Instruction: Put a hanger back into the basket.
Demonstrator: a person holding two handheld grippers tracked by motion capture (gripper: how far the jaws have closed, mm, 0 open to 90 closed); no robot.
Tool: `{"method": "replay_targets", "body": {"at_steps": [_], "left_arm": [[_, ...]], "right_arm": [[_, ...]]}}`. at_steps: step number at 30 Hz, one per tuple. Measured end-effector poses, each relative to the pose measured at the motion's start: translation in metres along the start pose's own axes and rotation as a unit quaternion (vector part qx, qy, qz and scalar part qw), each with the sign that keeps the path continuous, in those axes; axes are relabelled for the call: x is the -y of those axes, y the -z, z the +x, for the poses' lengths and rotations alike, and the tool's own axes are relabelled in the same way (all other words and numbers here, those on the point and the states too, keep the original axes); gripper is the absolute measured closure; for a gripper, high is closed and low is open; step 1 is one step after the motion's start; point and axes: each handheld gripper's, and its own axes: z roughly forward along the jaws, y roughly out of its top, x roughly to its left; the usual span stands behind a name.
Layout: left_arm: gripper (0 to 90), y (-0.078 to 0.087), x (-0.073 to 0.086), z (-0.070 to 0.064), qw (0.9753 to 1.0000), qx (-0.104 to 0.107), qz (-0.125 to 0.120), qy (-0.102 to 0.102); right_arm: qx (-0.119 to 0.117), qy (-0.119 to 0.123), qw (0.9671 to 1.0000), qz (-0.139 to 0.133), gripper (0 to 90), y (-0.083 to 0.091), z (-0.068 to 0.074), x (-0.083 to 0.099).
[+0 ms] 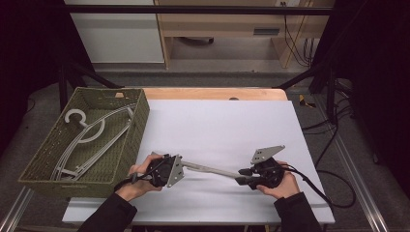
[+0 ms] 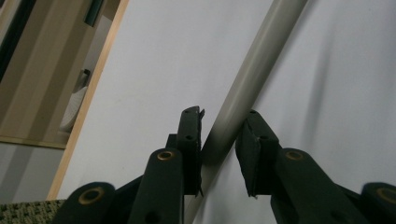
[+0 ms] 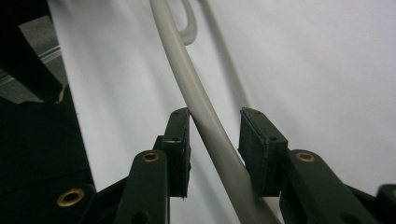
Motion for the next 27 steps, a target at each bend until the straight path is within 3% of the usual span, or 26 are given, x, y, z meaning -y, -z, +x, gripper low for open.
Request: {"method": "replay_targets", "body": {"at_steps": [7, 13, 18, 23, 27], "left_arm": [[77.7, 0.004, -0.006, -0.004, 1.0, -0.006, 0.005, -0.006], [80.0, 0.011, -0.01, -0.005, 0.9999, 0.007, -0.004, 0.01], [81.6, 0.019, -0.009, -0.006, 0.9977, 0.042, -0.014, 0.052], [81.7, 0.025, -0.008, -0.003, 0.9949, 0.037, -0.001, 0.094], [81.8, 0.031, -0.007, 0.002, 0.9911, 0.029, 0.013, 0.129]], "right_arm": [[0.028, -0.017, 0.9994, -0.014, 59.8, 0.0, -0.003, 0.001], [0.049, -0.022, 0.9974, -0.048, 49.5, 0.006, -0.004, 0.001], [0.073, -0.034, 0.9939, -0.076, 37.2, 0.016, -0.004, 0.001], [0.089, -0.056, 0.9884, -0.11, 29.6, 0.03, -0.008, 0.005], [0.102, -0.075, 0.983, -0.133, 24.3, 0.041, -0.011, 0.01]]}}
